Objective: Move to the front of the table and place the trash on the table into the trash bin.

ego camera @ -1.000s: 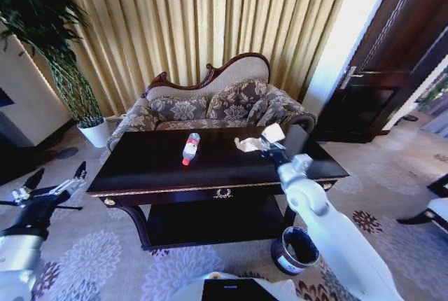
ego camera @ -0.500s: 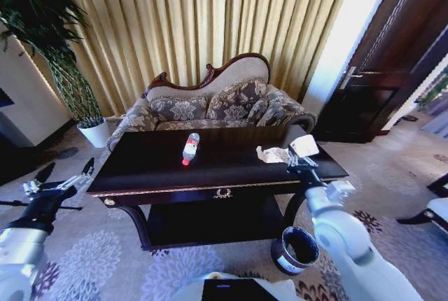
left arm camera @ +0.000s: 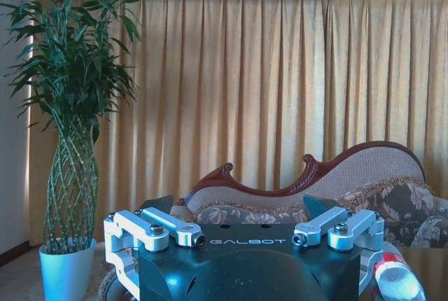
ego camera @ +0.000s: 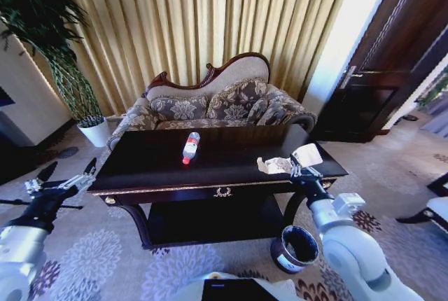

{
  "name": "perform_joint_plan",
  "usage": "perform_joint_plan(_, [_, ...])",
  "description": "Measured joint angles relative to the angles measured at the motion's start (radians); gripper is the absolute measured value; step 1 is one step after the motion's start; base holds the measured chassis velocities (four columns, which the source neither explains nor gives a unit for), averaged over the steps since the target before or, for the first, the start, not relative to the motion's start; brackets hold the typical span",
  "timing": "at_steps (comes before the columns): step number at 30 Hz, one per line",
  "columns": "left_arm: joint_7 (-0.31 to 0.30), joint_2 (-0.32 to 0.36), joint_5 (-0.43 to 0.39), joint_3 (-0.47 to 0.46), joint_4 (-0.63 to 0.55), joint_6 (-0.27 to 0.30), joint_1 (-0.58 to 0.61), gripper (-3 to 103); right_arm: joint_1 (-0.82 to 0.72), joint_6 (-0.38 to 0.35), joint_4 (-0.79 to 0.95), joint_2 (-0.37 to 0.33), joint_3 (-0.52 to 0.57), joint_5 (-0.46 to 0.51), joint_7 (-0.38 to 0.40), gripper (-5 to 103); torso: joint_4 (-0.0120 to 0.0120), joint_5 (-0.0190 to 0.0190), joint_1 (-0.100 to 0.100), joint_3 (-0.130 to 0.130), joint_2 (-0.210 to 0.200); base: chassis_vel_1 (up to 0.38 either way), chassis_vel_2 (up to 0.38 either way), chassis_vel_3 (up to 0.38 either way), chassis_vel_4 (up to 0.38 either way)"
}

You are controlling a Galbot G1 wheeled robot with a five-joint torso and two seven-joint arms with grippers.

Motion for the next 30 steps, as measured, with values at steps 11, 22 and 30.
perform_joint_plan(11, [0.0,-0.013,0.004,0.0,0.0,0.0,0.007,100,-0.011,0.002,-0.008,0.015,-0.006,-0.023,0.002,0,0.0,0.0,-0.001,0.0,0.0,0.157,-0.154,-0.15,0.148])
perform_joint_plan(22, [0.0,-0.028,0.006,0.001,0.0,0.0,0.01,100,0.091,0.005,-0.315,0.029,-0.06,-0.041,0.002,0,0.0001,0.0001,0.0,0.0,0.0,0.044,-0.046,-0.05,0.04])
perform_joint_plan(30, [0.0,-0.032,0.006,-0.002,0.0,0.0,0.01,100,0.281,0.048,-0.761,0.025,-0.099,-0.053,-0.032,0,0.0001,0.0002,0.0,0.0,0.0,0.0,0.0,0.0,0.0])
